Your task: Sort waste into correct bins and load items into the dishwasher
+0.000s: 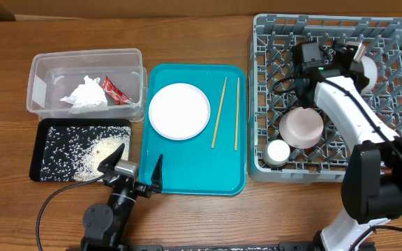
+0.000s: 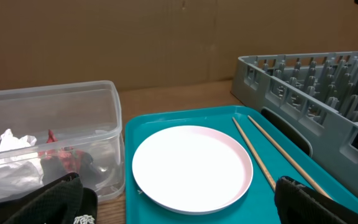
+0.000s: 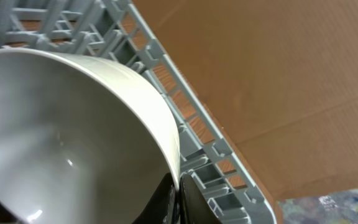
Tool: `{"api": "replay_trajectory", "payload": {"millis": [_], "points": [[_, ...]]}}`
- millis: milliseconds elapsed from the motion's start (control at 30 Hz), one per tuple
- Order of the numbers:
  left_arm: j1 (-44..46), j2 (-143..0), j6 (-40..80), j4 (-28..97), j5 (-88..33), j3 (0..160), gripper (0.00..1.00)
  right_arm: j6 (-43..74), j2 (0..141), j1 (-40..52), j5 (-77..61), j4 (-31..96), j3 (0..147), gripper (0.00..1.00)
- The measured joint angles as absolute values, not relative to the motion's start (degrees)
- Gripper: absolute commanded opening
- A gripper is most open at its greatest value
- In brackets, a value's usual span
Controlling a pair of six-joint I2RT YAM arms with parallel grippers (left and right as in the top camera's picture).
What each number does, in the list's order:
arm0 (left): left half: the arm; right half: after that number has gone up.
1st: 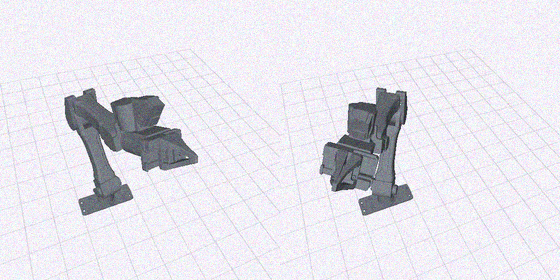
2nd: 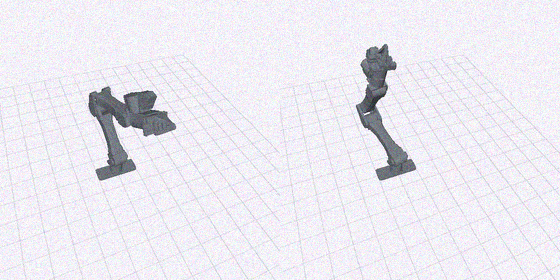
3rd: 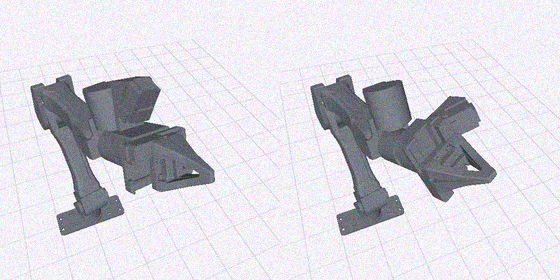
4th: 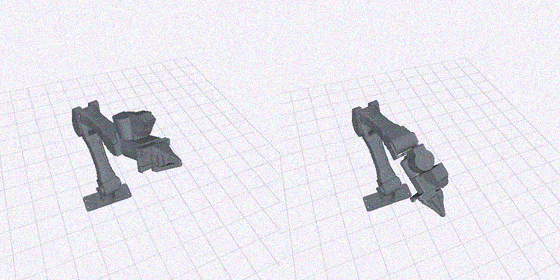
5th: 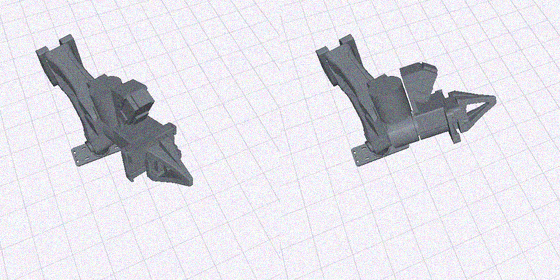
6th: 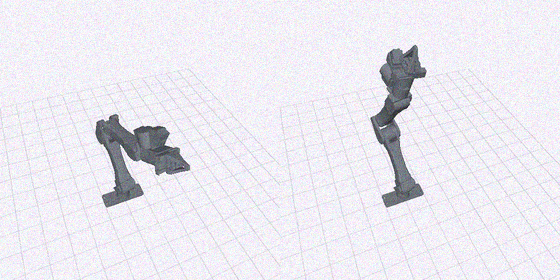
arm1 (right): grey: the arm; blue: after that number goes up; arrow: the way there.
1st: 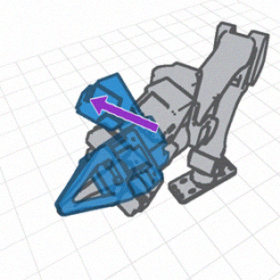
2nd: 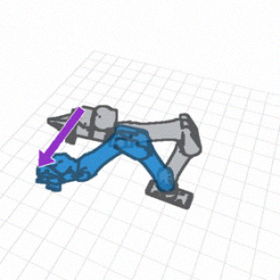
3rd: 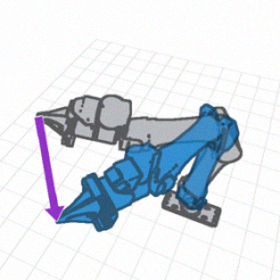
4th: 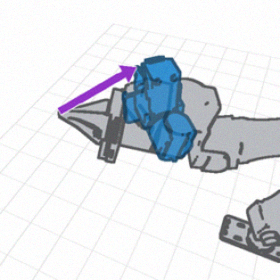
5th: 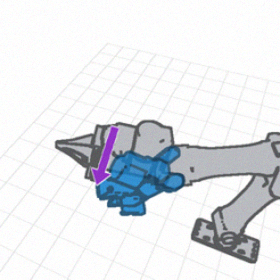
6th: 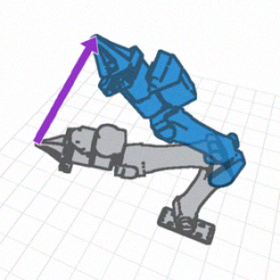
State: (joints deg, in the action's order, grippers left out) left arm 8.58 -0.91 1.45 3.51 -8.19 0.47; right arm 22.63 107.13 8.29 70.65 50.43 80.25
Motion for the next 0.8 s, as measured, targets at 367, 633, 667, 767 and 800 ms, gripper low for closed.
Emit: {"api": "replay_trajectory", "payload": {"millis": [367,633,667,767,800], "points": [[8.58,-0.91,1.45,3.51,-8.19,0.47,1.00,22.28,107.13,15.70,64.38,52.51,80.25,0.22],[8.58,-0.91,1.45,3.51,-8.19,0.47,1.00,23.51,107.13,25.19,62.26,57.95,80.25,0.49],[8.58,-0.91,1.45,3.51,-8.19,0.47,1.00,24.60,107.09,26.28,62.11,58.92,80.25,0.49],[8.58,-0.91,1.45,3.51,-8.19,0.47,1.00,27.94,105.56,28.84,60.97,60.38,80.25,0.62],[8.58,-0.91,1.45,3.51,-8.19,0.47,1.00,28.69,104.38,29.52,59.75,60.18,80.25,0.62]]}}
